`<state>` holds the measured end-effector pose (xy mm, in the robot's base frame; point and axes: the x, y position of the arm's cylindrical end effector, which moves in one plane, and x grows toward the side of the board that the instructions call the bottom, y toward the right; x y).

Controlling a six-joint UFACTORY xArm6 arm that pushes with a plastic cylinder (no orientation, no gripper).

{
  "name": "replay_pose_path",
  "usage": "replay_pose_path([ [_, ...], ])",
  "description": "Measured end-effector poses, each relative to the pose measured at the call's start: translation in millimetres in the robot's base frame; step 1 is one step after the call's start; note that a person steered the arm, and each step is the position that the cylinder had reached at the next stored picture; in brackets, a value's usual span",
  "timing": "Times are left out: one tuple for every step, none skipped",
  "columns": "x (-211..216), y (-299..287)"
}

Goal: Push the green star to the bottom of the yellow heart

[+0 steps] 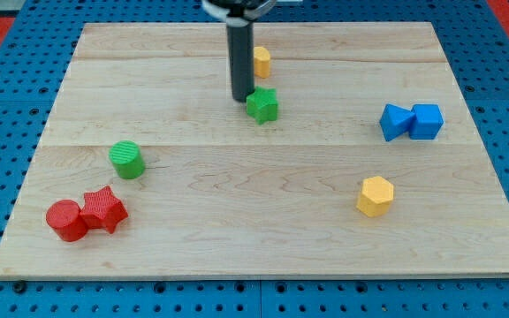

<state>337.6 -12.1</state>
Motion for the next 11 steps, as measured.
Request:
replay_pose_path([
  [-5, -1],
  [21, -38],
  [62, -85],
  [155, -65],
  [164, 22],
  [157, 57],
  [156, 52],
  [112, 41],
  [35, 41],
  [18, 41],
  [14, 41],
])
